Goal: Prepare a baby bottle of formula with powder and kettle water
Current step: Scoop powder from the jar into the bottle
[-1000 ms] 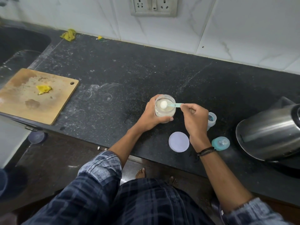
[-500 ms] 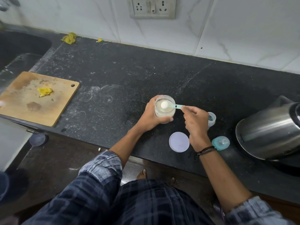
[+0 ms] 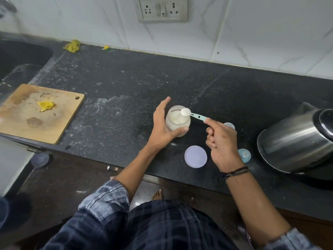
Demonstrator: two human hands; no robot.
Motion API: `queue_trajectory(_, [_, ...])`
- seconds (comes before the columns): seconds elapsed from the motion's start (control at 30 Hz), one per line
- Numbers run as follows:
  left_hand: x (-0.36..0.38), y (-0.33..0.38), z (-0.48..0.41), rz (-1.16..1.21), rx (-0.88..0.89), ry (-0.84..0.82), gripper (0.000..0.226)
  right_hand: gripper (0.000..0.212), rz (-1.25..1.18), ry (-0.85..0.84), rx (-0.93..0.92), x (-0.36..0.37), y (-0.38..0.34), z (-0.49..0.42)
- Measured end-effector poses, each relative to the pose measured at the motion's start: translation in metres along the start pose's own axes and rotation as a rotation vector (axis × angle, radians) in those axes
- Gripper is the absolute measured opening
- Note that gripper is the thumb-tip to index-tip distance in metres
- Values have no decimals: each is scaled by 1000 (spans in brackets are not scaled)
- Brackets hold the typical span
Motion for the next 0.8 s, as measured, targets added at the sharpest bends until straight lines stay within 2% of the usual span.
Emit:
queue_trajectory(0.13, [-9, 34, 28, -42, 250, 294, 77, 7, -16, 37, -66, -24, -22, 2])
queue_trajectory(0.23, [7, 54, 41, -76, 382, 345, 64, 15, 19, 87, -147, -52, -41, 2])
queue_trajectory(0.43, [65, 69, 45, -47, 391, 143, 64, 12, 92, 227, -264, -117, -63, 6])
queue_trajectory(0.6, [114, 59, 36, -23, 147, -107, 86, 10, 164, 283, -344, -143, -64, 5])
queue_trajectory(0.8, [145, 46, 22, -90, -66, -237, 96, 17, 318, 266, -475, -138, -68, 3])
Point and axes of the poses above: each hand's wrist, its own z-axis away from the middle knuckle, its own x-axis out of the palm, y = z × x, the point moved 10 cm from there along -z, towards the middle knuckle, and after that the axes turned 7 degrees about -x, right-handed, at the moved point
